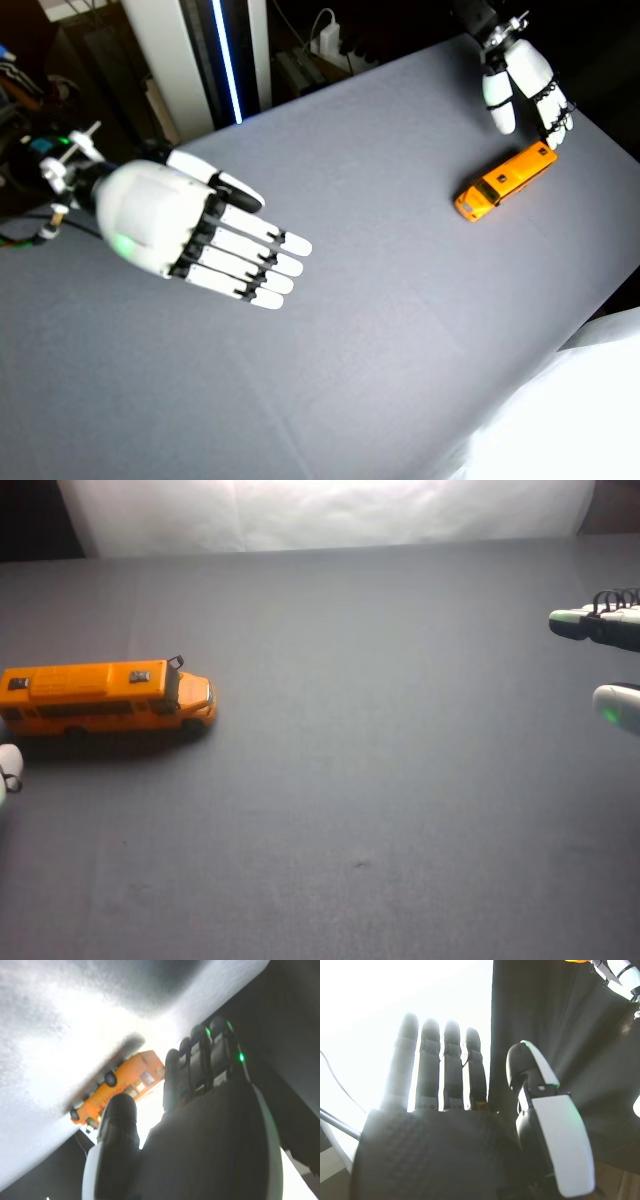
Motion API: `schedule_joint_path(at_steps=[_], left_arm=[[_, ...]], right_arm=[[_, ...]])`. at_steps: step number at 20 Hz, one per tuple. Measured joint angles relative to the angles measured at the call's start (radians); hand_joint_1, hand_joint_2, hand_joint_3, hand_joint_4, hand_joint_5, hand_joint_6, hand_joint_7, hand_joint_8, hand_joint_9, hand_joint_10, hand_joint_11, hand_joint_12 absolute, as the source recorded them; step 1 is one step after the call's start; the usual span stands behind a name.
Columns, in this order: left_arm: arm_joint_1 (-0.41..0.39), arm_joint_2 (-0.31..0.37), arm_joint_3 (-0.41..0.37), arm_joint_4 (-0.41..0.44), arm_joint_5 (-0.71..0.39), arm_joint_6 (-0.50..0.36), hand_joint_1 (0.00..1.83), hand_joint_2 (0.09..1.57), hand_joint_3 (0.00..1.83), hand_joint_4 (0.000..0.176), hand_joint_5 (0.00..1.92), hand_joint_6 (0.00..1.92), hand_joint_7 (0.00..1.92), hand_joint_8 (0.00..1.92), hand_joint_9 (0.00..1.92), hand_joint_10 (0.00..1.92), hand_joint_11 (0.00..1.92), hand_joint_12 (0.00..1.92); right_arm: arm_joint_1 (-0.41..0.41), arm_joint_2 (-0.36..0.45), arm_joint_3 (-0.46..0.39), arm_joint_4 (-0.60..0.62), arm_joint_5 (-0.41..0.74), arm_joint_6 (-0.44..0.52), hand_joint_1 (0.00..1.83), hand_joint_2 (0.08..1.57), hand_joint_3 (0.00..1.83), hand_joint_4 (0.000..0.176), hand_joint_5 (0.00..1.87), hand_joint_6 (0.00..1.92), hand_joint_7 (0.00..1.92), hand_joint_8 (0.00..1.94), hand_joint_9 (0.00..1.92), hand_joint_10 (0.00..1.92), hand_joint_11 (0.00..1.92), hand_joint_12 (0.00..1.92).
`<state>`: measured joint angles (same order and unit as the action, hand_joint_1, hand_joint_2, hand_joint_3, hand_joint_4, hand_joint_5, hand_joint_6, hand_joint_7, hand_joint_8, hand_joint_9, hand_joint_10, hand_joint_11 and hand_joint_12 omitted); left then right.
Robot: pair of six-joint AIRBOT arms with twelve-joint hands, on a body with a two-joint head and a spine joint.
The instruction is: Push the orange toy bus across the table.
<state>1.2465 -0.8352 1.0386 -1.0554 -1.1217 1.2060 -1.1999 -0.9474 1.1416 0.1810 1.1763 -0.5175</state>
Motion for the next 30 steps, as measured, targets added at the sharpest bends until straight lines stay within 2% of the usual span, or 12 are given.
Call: schedule_joint_path(at_steps=[8, 9, 12, 17, 20, 22, 27, 29, 30], left_arm=[[-0.026, -0.021, 0.006, 0.035, 0.008, 0.002, 0.1, 1.54, 0.0, 0.0, 0.18, 0.0, 0.14, 0.0, 0.13, 0.0, 0.02, 0.08], [-0.034, -0.023, 0.006, 0.047, 0.01, 0.003, 0.11, 1.55, 0.01, 0.0, 0.18, 0.0, 0.15, 0.0, 0.14, 0.01, 0.02, 0.08], [-0.063, -0.038, 0.006, 0.094, 0.011, 0.002, 0.14, 1.55, 0.0, 0.0, 0.18, 0.0, 0.16, 0.0, 0.13, 0.0, 0.07, 0.1], [-0.114, -0.068, 0.006, 0.18, 0.024, 0.002, 0.21, 1.55, 0.0, 0.0, 0.18, 0.0, 0.19, 0.0, 0.15, 0.0, 0.06, 0.09], [-0.125, -0.072, -0.006, 0.207, 0.012, 0.001, 0.11, 1.54, 0.0, 0.0, 0.18, 0.0, 0.17, 0.0, 0.13, 0.0, 0.04, 0.1], [-0.129, -0.072, -0.013, 0.223, 0.005, 0.002, 0.1, 1.53, 0.0, 0.0, 0.17, 0.0, 0.18, 0.0, 0.14, 0.0, 0.04, 0.1], [-0.163, -0.086, -0.016, 0.298, 0.008, 0.002, 0.07, 1.5, 0.0, 0.0, 0.19, 0.0, 0.17, 0.0, 0.13, 0.0, 0.04, 0.11], [-0.174, -0.099, 0.004, 0.288, 0.038, 0.014, 0.13, 1.51, 0.0, 0.0, 0.19, 0.0, 0.16, 0.0, 0.12, 0.0, 0.02, 0.11], [-0.179, -0.101, 0.013, 0.282, 0.061, 0.021, 0.12, 1.55, 0.01, 0.0, 0.13, 0.0, 0.08, 0.0, 0.08, 0.0, 0.06, 0.11]], right_arm=[[0.0, -0.006, 0.006, -0.01, -0.003, 0.001, 0.46, 1.4, 0.0, 0.0, 0.38, 0.0, 0.39, 0.0, 0.33, 0.0, 0.28, 0.06], [0.0, -0.006, 0.006, -0.01, -0.003, 0.001, 0.41, 1.4, 0.0, 0.0, 0.38, 0.0, 0.39, 0.0, 0.33, 0.0, 0.28, 0.06], [0.0, -0.006, 0.006, -0.01, -0.003, 0.003, 0.42, 1.39, 0.0, 0.0, 0.38, 0.0, 0.39, 0.0, 0.34, 0.0, 0.3, 0.07], [0.0, -0.006, 0.009, -0.011, -0.004, 0.005, 0.5, 1.4, 0.0, 0.0, 0.39, 0.0, 0.4, 0.0, 0.35, 0.0, 0.3, 0.06], [0.0, -0.006, 0.009, -0.01, -0.004, 0.006, 0.49, 1.39, 0.0, 0.0, 0.39, 0.0, 0.39, 0.0, 0.34, 0.0, 0.3, 0.06], [0.0, -0.006, 0.009, -0.01, -0.004, 0.007, 0.42, 1.4, 0.0, 0.0, 0.38, 0.0, 0.37, 0.0, 0.32, 0.0, 0.28, 0.05], [0.0, -0.009, 0.009, -0.01, -0.004, 0.008, 0.49, 1.4, 0.0, 0.0, 0.41, 0.0, 0.41, 0.01, 0.36, 0.01, 0.32, 0.07], [0.0, -0.009, 0.01, -0.007, -0.006, 0.008, 0.53, 1.4, 0.0, 0.0, 0.41, 0.0, 0.41, 0.0, 0.36, 0.0, 0.31, 0.06], [0.0, -0.008, 0.009, -0.01, -0.006, 0.008, 0.53, 1.4, 0.0, 0.0, 0.41, 0.0, 0.41, 0.0, 0.36, 0.0, 0.31, 0.06]])
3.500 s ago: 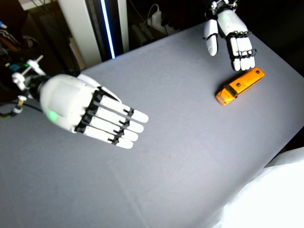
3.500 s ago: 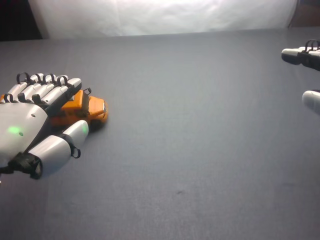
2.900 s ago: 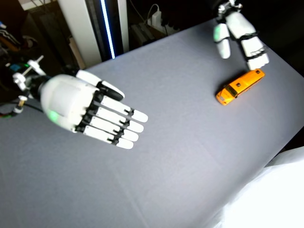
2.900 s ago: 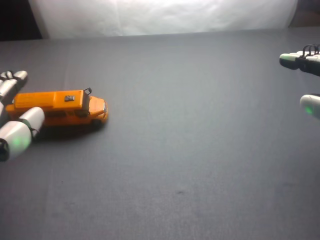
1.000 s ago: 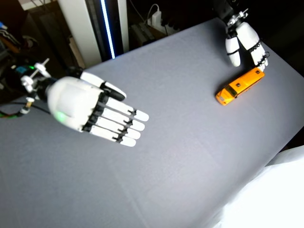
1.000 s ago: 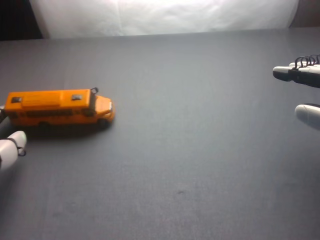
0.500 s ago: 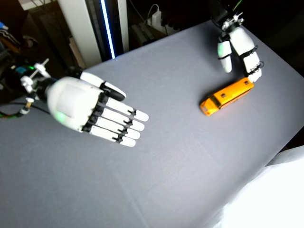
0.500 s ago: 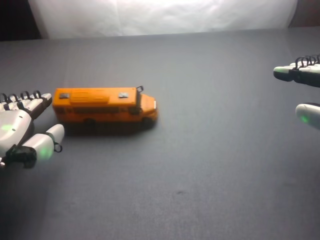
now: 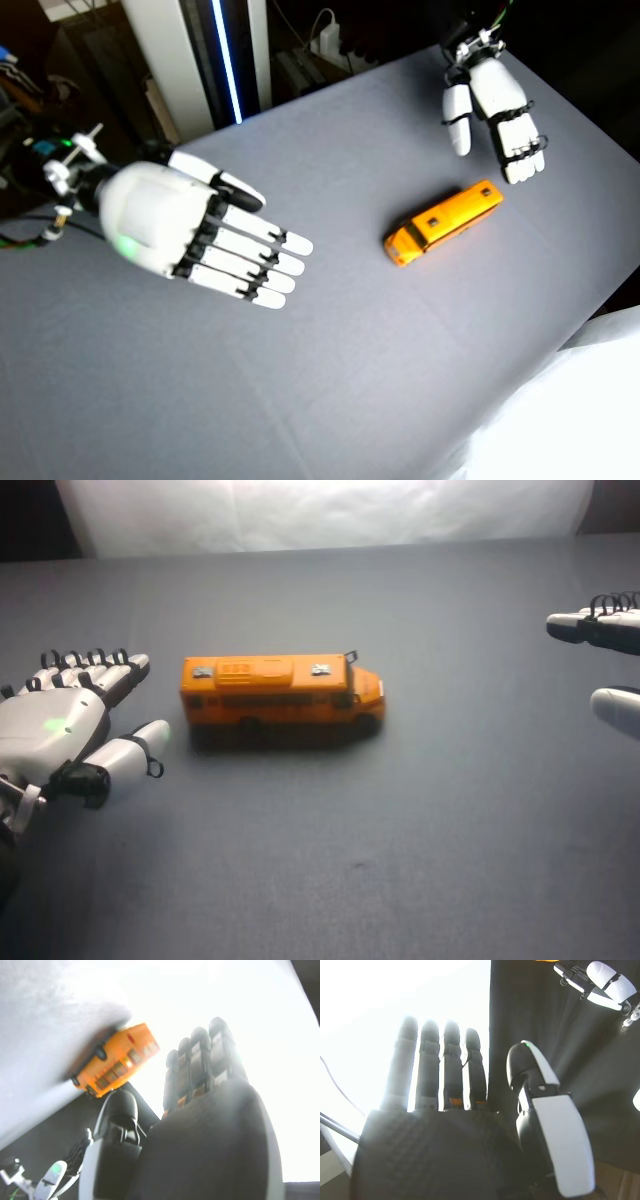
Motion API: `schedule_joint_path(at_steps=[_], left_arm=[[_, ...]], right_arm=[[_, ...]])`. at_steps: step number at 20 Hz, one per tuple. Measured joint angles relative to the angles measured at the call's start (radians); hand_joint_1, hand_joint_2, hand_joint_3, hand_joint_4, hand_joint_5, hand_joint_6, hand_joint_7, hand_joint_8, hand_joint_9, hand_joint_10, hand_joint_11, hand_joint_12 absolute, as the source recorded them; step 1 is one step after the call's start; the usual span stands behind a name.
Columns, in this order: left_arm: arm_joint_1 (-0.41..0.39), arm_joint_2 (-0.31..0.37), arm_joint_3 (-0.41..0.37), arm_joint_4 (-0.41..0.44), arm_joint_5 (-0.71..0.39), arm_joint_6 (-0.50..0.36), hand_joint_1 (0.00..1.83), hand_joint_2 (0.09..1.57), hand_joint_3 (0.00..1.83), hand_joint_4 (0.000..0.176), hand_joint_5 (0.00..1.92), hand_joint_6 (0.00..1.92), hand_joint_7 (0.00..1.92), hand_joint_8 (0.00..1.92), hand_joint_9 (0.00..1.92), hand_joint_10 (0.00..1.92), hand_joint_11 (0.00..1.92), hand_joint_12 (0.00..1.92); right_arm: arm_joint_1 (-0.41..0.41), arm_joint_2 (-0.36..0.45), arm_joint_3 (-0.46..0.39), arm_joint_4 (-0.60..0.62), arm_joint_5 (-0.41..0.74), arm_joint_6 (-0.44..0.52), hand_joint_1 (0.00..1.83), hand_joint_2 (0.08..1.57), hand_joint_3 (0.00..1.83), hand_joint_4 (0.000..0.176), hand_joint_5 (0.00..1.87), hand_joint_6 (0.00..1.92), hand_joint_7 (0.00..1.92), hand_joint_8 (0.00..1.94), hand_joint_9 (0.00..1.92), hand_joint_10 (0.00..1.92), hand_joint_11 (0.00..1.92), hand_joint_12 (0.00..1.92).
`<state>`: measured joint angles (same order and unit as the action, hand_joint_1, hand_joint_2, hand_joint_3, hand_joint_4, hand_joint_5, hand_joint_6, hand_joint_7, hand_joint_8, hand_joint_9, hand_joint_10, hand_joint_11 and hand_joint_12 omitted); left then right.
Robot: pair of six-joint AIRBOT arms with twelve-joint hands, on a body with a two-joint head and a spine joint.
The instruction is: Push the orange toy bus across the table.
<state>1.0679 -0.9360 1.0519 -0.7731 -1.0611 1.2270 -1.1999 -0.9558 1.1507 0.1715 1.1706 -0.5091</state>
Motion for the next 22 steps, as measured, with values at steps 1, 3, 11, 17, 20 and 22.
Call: schedule_joint_path(at_steps=[1, 3, 11, 17, 20, 22], left_arm=[[-0.002, -0.004, 0.006, -0.002, 0.003, 0.007, 0.12, 1.55, 0.01, 0.0, 0.13, 0.0, 0.08, 0.0, 0.08, 0.0, 0.06, 0.11], [-0.03, -0.035, 0.024, -0.026, 0.055, 0.074, 0.22, 1.55, 0.0, 0.0, 0.15, 0.0, 0.06, 0.0, 0.06, 0.0, 0.05, 0.12], [-0.139, -0.151, 0.098, 0.062, 0.214, 0.112, 0.1, 1.52, 0.0, 0.0, 0.18, 0.0, 0.18, 0.0, 0.13, 0.0, 0.06, 0.08], [-0.183, -0.192, 0.082, 0.15, 0.237, 0.103, 0.09, 1.51, 0.0, 0.0, 0.21, 0.0, 0.21, 0.01, 0.17, 0.0, 0.09, 0.05], [-0.183, -0.168, 0.06, 0.154, 0.237, 0.102, 0.07, 1.52, 0.0, 0.0, 0.16, 0.0, 0.13, 0.0, 0.12, 0.0, 0.06, 0.03], [-0.177, -0.119, 0.03, 0.152, 0.196, 0.101, 0.09, 1.55, 0.01, 0.0, 0.17, 0.0, 0.14, 0.0, 0.1, 0.0, 0.06, 0.03]], right_arm=[[0.0, -0.001, 0.0, 0.0, -0.001, 0.0, 0.53, 1.4, 0.0, 0.0, 0.41, 0.0, 0.41, 0.0, 0.36, 0.0, 0.31, 0.06], [0.0, -0.005, 0.002, -0.001, -0.002, 0.001, 0.51, 1.4, 0.0, 0.0, 0.42, 0.0, 0.42, 0.0, 0.36, 0.0, 0.31, 0.06], [0.0, -0.006, 0.003, -0.002, -0.002, 0.006, 0.49, 1.39, 0.0, 0.0, 0.42, 0.0, 0.42, 0.0, 0.37, 0.0, 0.33, 0.07], [0.0, -0.006, 0.007, -0.001, -0.002, 0.007, 0.49, 1.41, 0.0, 0.0, 0.41, 0.0, 0.42, 0.0, 0.36, 0.0, 0.3, 0.06], [0.0, -0.008, 0.007, -0.001, -0.002, 0.009, 0.51, 1.41, 0.0, 0.0, 0.4, 0.0, 0.4, 0.0, 0.35, 0.0, 0.29, 0.06], [0.0, -0.008, 0.007, -0.001, -0.002, 0.011, 0.51, 1.41, 0.0, 0.0, 0.4, 0.0, 0.4, 0.0, 0.36, 0.0, 0.29, 0.06]])
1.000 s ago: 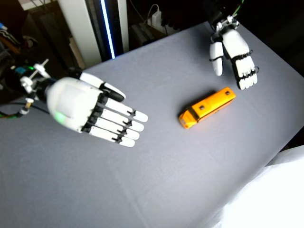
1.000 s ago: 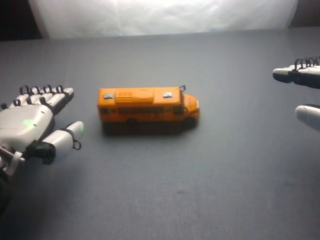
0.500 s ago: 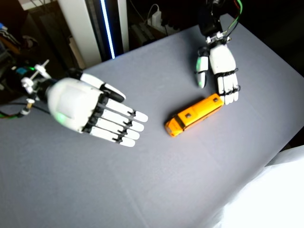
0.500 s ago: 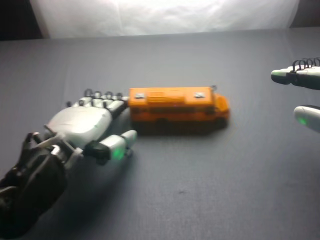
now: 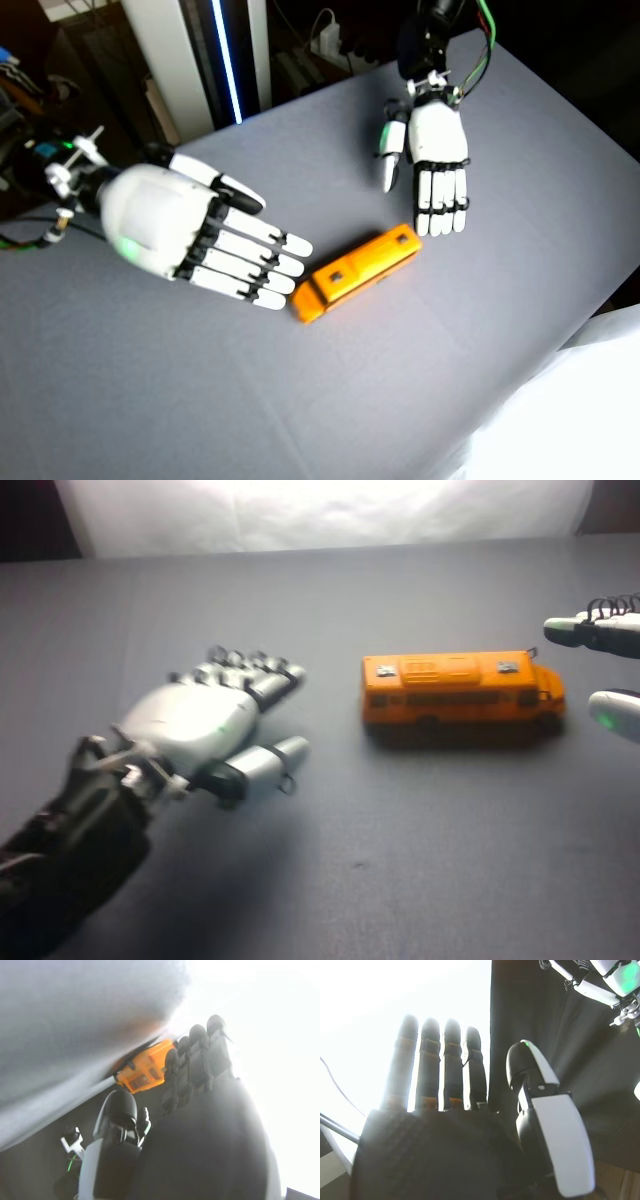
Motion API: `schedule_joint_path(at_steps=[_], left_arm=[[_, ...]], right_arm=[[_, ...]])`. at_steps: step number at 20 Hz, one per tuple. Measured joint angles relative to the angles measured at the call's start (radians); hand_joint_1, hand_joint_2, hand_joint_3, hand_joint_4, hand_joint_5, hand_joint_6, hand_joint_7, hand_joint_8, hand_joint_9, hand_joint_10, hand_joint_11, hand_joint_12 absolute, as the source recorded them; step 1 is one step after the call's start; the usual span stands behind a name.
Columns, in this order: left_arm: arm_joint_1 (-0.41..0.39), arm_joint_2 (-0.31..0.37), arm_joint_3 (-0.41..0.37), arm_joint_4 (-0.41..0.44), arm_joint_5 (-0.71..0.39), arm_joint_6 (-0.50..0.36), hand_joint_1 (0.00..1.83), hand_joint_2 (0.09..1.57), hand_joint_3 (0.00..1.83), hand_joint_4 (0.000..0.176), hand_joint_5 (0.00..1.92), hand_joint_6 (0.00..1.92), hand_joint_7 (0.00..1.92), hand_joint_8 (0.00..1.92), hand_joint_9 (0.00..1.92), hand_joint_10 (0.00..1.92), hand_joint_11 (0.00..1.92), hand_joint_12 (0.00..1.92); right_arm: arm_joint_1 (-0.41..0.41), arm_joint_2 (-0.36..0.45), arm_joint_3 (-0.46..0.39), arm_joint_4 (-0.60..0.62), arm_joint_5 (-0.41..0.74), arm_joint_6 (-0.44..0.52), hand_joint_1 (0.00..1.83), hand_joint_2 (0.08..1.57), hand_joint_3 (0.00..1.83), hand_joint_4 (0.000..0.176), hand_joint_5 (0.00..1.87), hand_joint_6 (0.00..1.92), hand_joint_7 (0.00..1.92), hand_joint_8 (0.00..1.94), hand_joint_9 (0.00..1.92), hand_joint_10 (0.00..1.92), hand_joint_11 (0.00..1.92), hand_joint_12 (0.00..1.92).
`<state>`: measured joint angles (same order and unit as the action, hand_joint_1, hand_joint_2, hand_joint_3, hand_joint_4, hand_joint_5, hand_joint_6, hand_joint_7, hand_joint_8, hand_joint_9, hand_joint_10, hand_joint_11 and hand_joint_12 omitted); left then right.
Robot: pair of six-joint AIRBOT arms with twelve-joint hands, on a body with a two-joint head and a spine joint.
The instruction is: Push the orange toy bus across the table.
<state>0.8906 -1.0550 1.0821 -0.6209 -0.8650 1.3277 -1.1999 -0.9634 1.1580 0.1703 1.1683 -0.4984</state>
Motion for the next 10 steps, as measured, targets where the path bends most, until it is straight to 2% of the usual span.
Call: schedule_joint_path(at_steps=[1, 2, 3, 4, 5, 9, 10], left_arm=[[0.016, 0.033, -0.023, 0.006, -0.047, -0.01, 0.09, 1.57, 0.02, 0.0, 0.12, 0.0, 0.08, 0.0, 0.06, 0.0, 0.06, 0.03], [0.035, 0.053, -0.033, 0.012, -0.095, -0.043, 0.05, 1.55, 0.01, 0.0, 0.12, 0.0, 0.09, 0.0, 0.09, 0.01, 0.1, 0.05], [0.058, 0.07, -0.042, 0.025, -0.143, -0.105, 0.01, 1.52, 0.0, 0.012, 0.13, 0.0, 0.1, 0.0, 0.09, 0.01, 0.05, 0.03], [0.085, 0.09, -0.056, 0.04, -0.195, -0.177, 0.0, 1.48, 0.0, 0.0, 0.17, 0.02, 0.13, 0.01, 0.1, 0.01, 0.03, 0.03], [0.103, 0.11, -0.076, 0.058, -0.245, -0.22, 0.0, 1.47, 0.0, 0.0, 0.18, 0.01, 0.16, 0.01, 0.12, 0.0, 0.05, 0.04], [0.127, 0.161, -0.138, 0.192, -0.42, -0.285, 0.0, 1.46, 0.0, 0.0, 0.21, 0.01, 0.19, 0.01, 0.13, 0.0, 0.07, 0.06], [0.132, 0.164, -0.145, 0.212, -0.446, -0.293, 0.01, 1.49, 0.01, 0.0, 0.2, 0.0, 0.18, 0.0, 0.11, 0.0, 0.05, 0.05]], right_arm=[[0.0, 0.0, 0.0, 0.003, 0.0, 0.0, 0.51, 1.41, 0.0, 0.0, 0.4, 0.0, 0.41, 0.0, 0.36, 0.0, 0.3, 0.07], [0.0, 0.0, 0.0, 0.005, 0.0, 0.001, 0.51, 1.42, 0.0, 0.0, 0.4, 0.0, 0.41, 0.0, 0.37, 0.0, 0.31, 0.07], [0.0, 0.0, 0.0, 0.005, 0.002, 0.001, 0.51, 1.42, 0.0, 0.0, 0.39, 0.0, 0.41, 0.0, 0.36, 0.0, 0.31, 0.07], [0.0, 0.0, -0.003, 0.01, 0.012, 0.002, 0.48, 1.42, 0.0, 0.0, 0.38, 0.0, 0.4, 0.0, 0.35, 0.0, 0.3, 0.06], [0.0, 0.001, -0.011, 0.025, 0.035, 0.002, 0.44, 1.42, 0.0, 0.0, 0.37, 0.0, 0.41, 0.0, 0.36, 0.0, 0.31, 0.07], [0.0, 0.015, -0.031, 0.058, 0.17, 0.005, 0.46, 1.4, 0.0, 0.0, 0.39, 0.01, 0.41, 0.0, 0.36, 0.0, 0.29, 0.05], [0.0, 0.017, -0.037, 0.066, 0.197, 0.005, 0.47, 1.4, 0.0, 0.003, 0.38, 0.0, 0.35, 0.0, 0.28, 0.0, 0.26, 0.03]])
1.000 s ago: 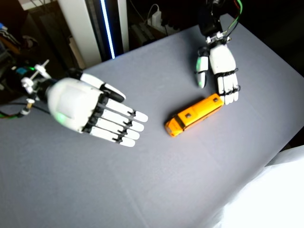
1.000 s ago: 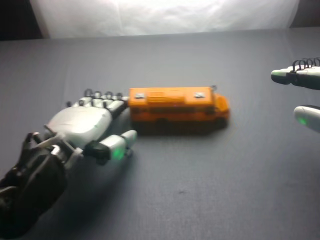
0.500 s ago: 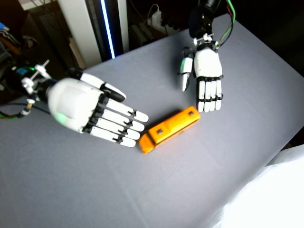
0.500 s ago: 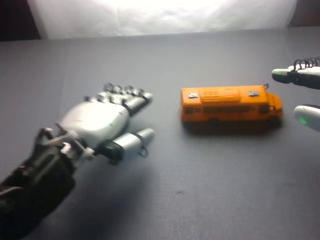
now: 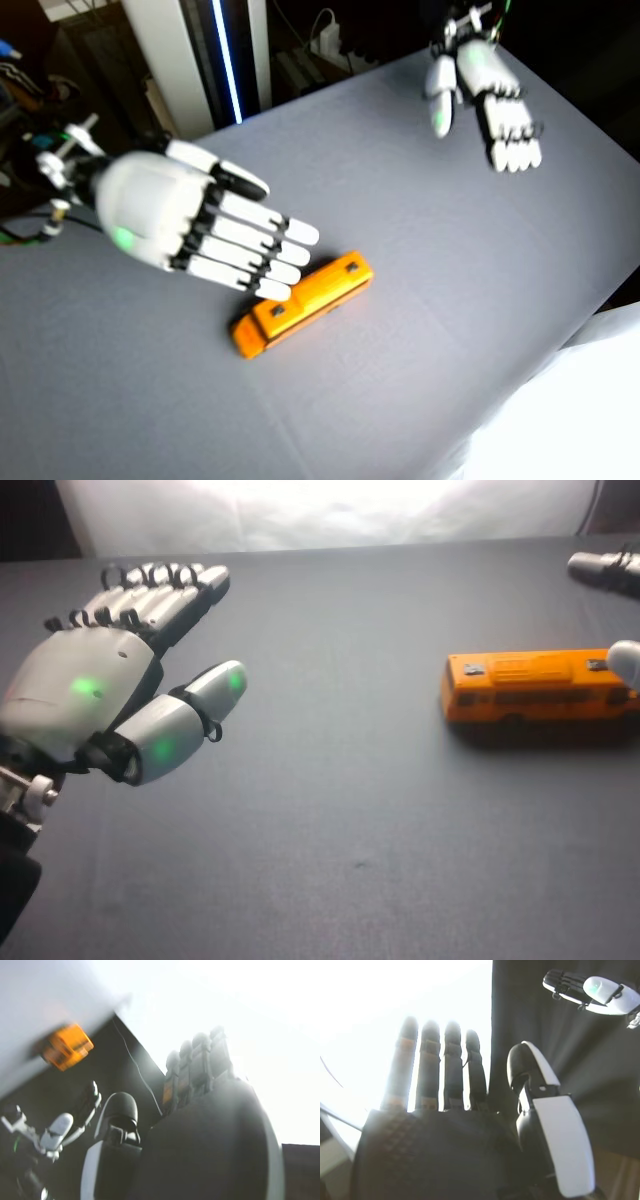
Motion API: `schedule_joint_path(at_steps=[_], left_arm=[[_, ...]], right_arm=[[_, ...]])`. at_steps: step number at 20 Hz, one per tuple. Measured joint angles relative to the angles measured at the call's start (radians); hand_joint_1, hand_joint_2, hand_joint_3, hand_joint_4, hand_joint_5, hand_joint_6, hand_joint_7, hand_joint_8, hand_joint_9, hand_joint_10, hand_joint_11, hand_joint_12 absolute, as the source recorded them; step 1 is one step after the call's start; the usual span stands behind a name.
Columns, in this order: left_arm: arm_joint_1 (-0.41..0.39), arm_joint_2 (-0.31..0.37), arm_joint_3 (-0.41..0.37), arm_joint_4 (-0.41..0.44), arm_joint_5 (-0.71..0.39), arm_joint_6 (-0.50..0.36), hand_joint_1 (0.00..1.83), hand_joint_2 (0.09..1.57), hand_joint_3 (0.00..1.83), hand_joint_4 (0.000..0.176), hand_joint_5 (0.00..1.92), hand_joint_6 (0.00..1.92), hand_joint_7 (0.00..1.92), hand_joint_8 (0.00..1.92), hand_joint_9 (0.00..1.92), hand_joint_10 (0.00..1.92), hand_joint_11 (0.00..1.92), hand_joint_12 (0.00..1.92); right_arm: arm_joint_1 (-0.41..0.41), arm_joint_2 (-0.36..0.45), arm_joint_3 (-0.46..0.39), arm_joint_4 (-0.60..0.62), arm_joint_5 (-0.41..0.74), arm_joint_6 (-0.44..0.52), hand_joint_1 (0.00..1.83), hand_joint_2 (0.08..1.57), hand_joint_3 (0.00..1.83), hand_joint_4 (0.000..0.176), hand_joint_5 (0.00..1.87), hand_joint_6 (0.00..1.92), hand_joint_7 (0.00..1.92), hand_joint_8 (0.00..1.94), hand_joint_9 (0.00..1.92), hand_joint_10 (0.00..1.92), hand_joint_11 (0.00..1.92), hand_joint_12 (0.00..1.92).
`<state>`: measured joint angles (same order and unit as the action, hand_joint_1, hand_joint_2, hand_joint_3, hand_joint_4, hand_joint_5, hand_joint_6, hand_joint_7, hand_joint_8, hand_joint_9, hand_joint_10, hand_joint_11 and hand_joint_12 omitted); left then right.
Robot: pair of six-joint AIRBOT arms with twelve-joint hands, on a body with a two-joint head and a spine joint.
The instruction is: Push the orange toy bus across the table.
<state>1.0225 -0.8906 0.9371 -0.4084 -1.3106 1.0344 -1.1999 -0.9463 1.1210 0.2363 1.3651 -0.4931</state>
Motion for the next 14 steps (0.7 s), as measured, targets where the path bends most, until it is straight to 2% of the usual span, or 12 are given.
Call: schedule_joint_path(at_steps=[2, 4, 5, 6, 8, 9, 10, 11, 14], left_arm=[[0.018, 0.023, -0.031, 0.031, -0.049, -0.01, 0.08, 1.47, 0.0, 0.0, 0.21, 0.01, 0.19, 0.01, 0.09, 0.01, 0.02, 0.05], [0.031, 0.045, -0.054, 0.056, -0.116, -0.011, 0.05, 1.47, 0.0, 0.0, 0.21, 0.0, 0.19, 0.0, 0.1, 0.0, 0.02, 0.06], [0.035, 0.052, -0.059, 0.063, -0.148, -0.011, 0.07, 1.47, 0.0, 0.0, 0.24, 0.01, 0.21, 0.01, 0.12, 0.01, 0.03, 0.08], [0.045, 0.06, -0.068, 0.066, -0.193, -0.011, 0.07, 1.49, 0.0, 0.0, 0.25, 0.0, 0.2, 0.0, 0.11, 0.0, 0.01, 0.1], [0.064, 0.066, -0.087, 0.071, -0.247, -0.011, 0.13, 1.56, 0.02, 0.0, 0.2, 0.0, 0.15, 0.0, 0.09, 0.0, 0.0, 0.09], [0.068, 0.066, -0.089, 0.077, -0.257, -0.011, 0.13, 1.56, 0.02, 0.0, 0.2, 0.0, 0.15, 0.0, 0.09, 0.0, 0.0, 0.09], [0.072, 0.067, -0.09, 0.079, -0.271, -0.011, 0.12, 1.57, 0.01, 0.0, 0.18, 0.0, 0.14, 0.0, 0.08, 0.0, 0.0, 0.06], [0.08, 0.07, -0.092, 0.08, -0.285, -0.011, 0.15, 1.55, 0.0, 0.0, 0.18, 0.0, 0.14, 0.0, 0.09, 0.0, 0.0, 0.01], [0.085, 0.079, -0.1, 0.076, -0.306, -0.011, 0.28, 1.54, 0.0, 0.0, 0.17, 0.0, 0.11, 0.0, 0.07, 0.0, 0.01, 0.01]], right_arm=[[0.0, 0.01, -0.012, -0.005, 0.067, 0.0, 0.42, 1.41, 0.0, 0.0, 0.38, 0.0, 0.37, 0.01, 0.27, 0.01, 0.23, 0.02], [0.0, 0.024, -0.019, -0.03, 0.113, 0.0, 0.53, 1.41, 0.0, 0.023, 0.42, 0.01, 0.39, 0.01, 0.31, 0.01, 0.29, 0.06], [0.0, 0.026, -0.023, -0.037, 0.132, 0.0, 0.54, 1.42, 0.0, 0.02, 0.42, 0.0, 0.38, 0.0, 0.29, 0.0, 0.27, 0.05], [0.0, 0.026, -0.029, -0.045, 0.154, 0.0, 0.55, 1.42, 0.0, 0.002, 0.42, 0.0, 0.39, 0.0, 0.3, 0.0, 0.25, 0.04], [0.0, 0.027, -0.039, -0.05, 0.205, -0.001, 0.59, 1.42, 0.0, 0.0, 0.41, 0.0, 0.43, 0.01, 0.39, 0.01, 0.33, 0.08], [0.0, 0.031, -0.047, -0.047, 0.217, -0.002, 0.59, 1.42, 0.0, 0.0, 0.41, 0.0, 0.43, 0.01, 0.39, 0.01, 0.33, 0.08], [0.0, 0.037, -0.054, -0.048, 0.241, -0.01, 0.69, 1.42, 0.0, 0.0, 0.42, 0.0, 0.43, 0.0, 0.39, 0.01, 0.31, 0.07], [0.0, 0.043, -0.062, -0.054, 0.262, -0.024, 0.72, 1.42, 0.0, 0.0, 0.39, 0.0, 0.39, 0.0, 0.35, 0.0, 0.26, 0.05], [0.0, 0.055, -0.078, -0.061, 0.277, -0.033, 0.63, 1.42, 0.0, 0.0, 0.37, 0.0, 0.33, 0.0, 0.28, 0.0, 0.2, 0.02]])
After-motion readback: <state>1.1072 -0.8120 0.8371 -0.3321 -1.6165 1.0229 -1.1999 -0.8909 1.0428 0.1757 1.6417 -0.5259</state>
